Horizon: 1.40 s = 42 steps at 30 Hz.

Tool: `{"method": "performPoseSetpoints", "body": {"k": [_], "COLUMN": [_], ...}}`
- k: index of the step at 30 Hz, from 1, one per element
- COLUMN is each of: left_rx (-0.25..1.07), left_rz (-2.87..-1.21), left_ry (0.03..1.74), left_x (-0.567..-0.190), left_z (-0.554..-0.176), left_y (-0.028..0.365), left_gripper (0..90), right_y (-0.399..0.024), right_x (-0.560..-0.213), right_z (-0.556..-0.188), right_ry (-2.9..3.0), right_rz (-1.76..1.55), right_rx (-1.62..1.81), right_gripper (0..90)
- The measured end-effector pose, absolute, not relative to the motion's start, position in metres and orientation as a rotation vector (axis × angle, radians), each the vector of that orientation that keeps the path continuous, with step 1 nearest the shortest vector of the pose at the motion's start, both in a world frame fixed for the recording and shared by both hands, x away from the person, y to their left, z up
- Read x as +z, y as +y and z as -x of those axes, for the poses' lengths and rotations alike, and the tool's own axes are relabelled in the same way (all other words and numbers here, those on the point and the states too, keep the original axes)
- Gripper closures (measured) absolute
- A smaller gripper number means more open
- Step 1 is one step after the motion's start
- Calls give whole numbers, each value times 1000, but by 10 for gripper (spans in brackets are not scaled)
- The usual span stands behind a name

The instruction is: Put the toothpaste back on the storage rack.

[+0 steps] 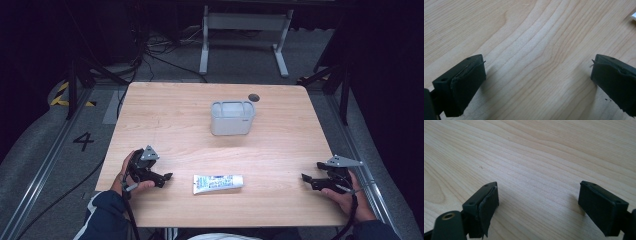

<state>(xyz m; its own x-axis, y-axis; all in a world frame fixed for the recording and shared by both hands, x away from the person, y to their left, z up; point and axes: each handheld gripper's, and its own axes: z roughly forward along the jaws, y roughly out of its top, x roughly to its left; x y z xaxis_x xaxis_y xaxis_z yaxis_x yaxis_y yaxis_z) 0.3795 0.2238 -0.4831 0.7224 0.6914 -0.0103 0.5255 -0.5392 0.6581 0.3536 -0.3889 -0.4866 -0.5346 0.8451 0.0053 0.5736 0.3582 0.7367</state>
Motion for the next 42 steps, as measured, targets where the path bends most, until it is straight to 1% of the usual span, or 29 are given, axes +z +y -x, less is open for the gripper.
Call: {"method": "performPoseSetpoints", "body": {"k": [23,27,31,34,42], "left_rx": [338,335,335,335,334], "left_rz": [-2269,-2261,-2261,-2261,-2262], "left_ry": [916,929,930,930,931], "left_x": [-484,-484,-484,-484,-484], "left_z": [-379,-378,-378,-378,-378], "left_y": [225,224,224,225,224], "left_gripper": [2,2,2,2,2], "right_y": [-389,-388,-384,-379,-355], "right_x": [-482,-480,-474,-466,-452], "right_z": [-355,-355,-353,-350,-350], "right_ry": [2303,2333,2340,2359,2435], "right_rz": [-1222,-1203,-1190,-1150,-1036], "right_rx": [952,937,969,1016,1019], "right_gripper": [168,198,208,199,226]}}
